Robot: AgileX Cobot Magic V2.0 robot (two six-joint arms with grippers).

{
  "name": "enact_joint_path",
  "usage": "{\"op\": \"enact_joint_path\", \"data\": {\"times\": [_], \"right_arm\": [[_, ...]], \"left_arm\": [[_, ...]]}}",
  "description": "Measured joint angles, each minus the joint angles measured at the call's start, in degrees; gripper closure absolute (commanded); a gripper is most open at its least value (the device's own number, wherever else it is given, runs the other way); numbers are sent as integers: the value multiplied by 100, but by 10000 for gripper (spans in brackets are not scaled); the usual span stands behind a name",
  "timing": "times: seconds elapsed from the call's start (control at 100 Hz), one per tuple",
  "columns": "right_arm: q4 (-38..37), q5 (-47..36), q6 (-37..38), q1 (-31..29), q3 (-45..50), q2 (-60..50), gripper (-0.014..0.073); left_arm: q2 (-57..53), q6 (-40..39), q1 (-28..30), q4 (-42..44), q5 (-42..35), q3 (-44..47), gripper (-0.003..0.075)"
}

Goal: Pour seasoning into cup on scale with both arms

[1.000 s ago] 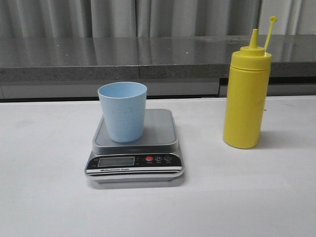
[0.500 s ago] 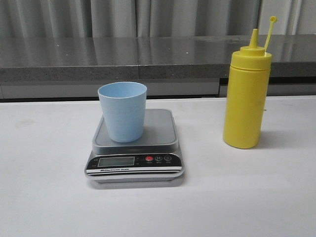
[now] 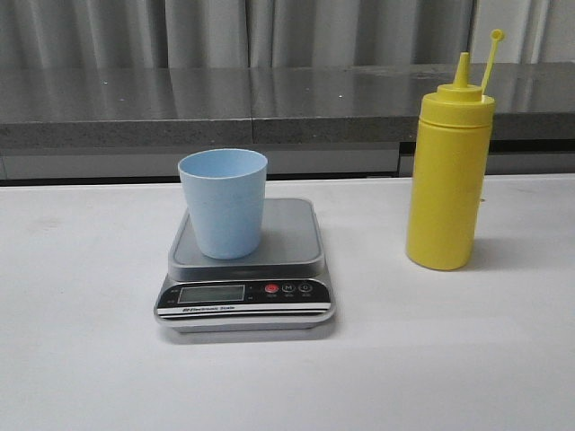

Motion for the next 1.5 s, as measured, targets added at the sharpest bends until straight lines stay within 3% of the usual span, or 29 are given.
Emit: {"op": "enact_joint_path", "data": {"times": [0.68, 1.5], "right_arm": [[0, -2119, 0, 655, -12, 2062, -59], [0, -5305, 0, 667, -62, 4325, -59]], "left_arm": [[0, 0, 0, 0, 0, 0, 740], [0, 0, 0, 0, 0, 0, 740]]}}
